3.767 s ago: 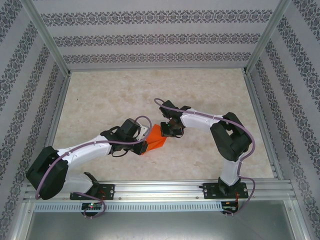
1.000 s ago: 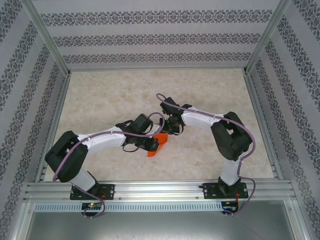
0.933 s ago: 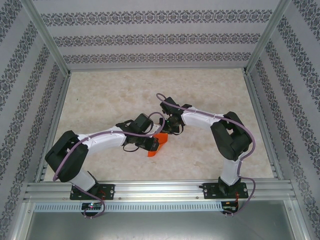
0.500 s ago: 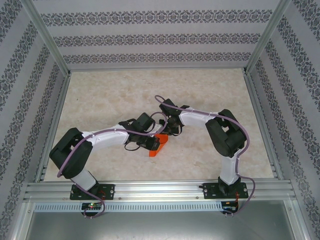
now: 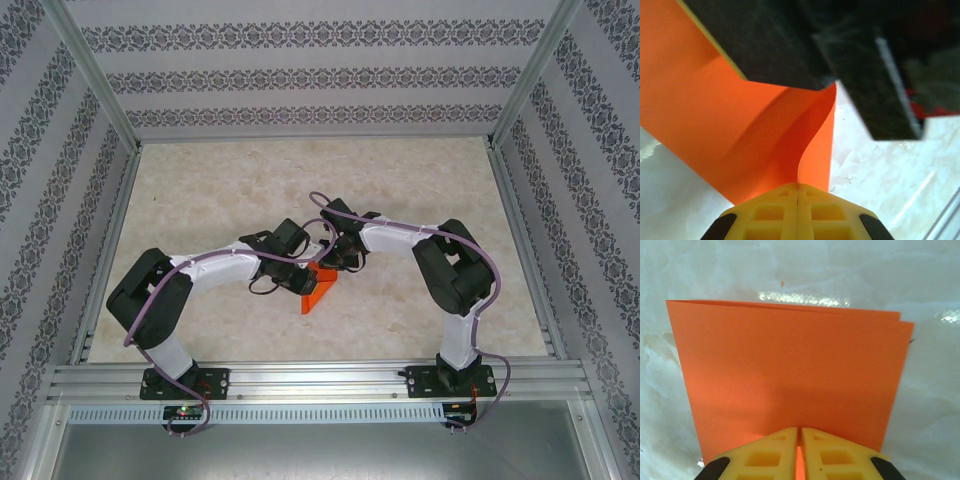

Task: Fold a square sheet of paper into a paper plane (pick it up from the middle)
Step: Third fold the triangle at the center of the table.

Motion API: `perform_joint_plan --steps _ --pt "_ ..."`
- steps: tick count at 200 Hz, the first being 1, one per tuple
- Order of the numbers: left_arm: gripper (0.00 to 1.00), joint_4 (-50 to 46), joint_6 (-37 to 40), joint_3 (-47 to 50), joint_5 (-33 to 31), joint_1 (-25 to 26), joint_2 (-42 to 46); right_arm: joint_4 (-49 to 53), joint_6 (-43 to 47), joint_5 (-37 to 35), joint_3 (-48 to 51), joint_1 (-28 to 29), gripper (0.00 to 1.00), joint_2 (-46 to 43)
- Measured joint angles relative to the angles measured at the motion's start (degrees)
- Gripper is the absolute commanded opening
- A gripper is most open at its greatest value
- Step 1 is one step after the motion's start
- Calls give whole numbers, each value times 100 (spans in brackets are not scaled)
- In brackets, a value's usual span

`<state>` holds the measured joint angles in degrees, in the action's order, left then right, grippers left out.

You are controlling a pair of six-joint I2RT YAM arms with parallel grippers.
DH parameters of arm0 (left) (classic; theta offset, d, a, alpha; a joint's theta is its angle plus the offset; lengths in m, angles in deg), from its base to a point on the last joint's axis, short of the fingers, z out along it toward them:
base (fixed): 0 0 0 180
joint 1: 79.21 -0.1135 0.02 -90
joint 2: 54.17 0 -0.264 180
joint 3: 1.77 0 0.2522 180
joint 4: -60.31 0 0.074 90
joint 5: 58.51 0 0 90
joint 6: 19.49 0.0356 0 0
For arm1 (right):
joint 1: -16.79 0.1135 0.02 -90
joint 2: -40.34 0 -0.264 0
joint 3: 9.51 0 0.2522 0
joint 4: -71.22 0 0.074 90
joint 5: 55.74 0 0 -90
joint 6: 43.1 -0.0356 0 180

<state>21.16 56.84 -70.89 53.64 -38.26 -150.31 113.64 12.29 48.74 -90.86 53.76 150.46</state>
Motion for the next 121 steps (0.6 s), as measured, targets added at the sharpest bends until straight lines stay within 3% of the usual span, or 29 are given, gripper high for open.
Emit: perform_joint_plan --steps 121 --pt "10 -111 382 -184 -17 -297 -247 -238 -105 68 177 -39 13 -76"
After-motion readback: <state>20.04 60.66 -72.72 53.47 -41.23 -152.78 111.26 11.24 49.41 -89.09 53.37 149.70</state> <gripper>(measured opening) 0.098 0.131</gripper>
